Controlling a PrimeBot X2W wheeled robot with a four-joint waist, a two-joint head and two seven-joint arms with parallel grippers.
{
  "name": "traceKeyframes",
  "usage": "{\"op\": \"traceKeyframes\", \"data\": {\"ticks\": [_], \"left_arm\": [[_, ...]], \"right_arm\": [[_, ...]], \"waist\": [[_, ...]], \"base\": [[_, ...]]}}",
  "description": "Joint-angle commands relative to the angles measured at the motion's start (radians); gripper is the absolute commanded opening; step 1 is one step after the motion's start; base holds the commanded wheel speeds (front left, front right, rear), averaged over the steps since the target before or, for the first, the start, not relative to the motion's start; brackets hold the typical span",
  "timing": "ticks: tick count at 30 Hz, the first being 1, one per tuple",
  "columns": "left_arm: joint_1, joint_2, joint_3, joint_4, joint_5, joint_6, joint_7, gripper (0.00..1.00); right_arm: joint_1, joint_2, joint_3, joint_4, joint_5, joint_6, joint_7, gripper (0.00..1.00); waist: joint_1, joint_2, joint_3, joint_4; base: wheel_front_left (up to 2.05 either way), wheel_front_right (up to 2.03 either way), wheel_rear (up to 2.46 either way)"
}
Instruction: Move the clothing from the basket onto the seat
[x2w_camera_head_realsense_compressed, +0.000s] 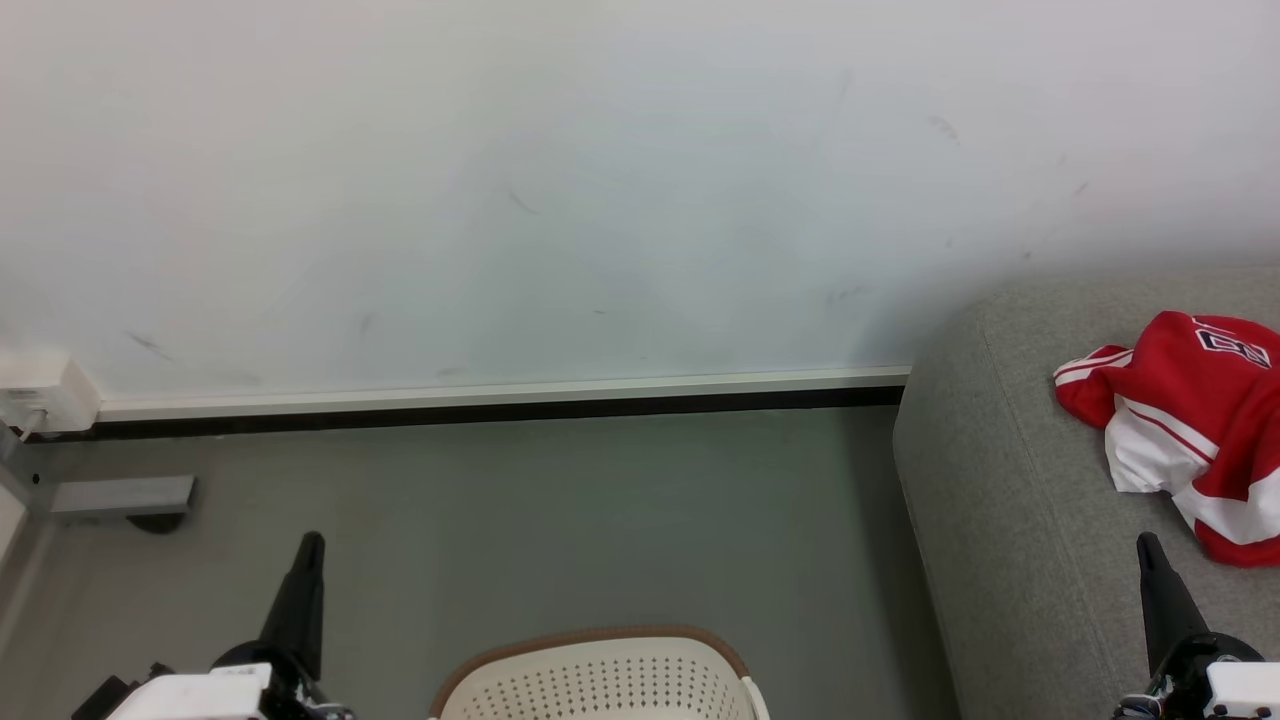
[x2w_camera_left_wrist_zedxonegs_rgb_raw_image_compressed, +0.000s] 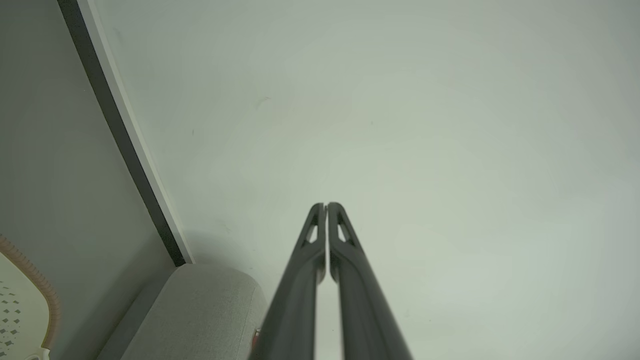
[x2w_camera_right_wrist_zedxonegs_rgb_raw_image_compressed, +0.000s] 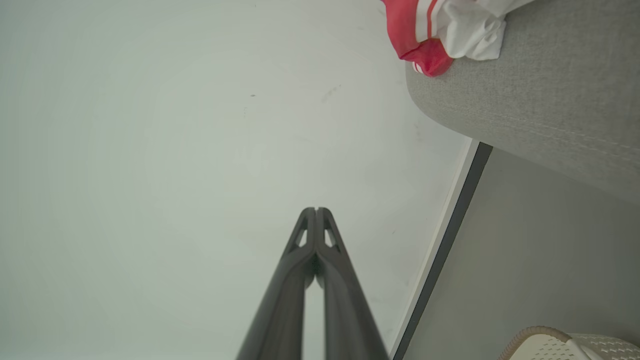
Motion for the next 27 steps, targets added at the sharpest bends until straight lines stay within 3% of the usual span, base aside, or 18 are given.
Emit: {"op": "traceKeyframes", "data": {"ticks": [1,27], "left_arm": [[-0.008,0.002,0.003,-0.004,-0.014,-0.007,0.004,0.0],[-0.008,0.002,0.003,-0.004,-0.014,-0.007,0.004,0.0]], "right_arm": [[-0.012,0.001,-0.004,-0.006,0.002,-0.002,0.004,0.0],[-0.012,0.001,-0.004,-0.006,0.003,-0.002,0.003,0.0]], "waist": [[0.0,0.0,0.0,0.0],[0.0,0.0,0.0,0.0]], "base": [[0.0,0.0,0.0],[0.0,0.0,0.0]]}}
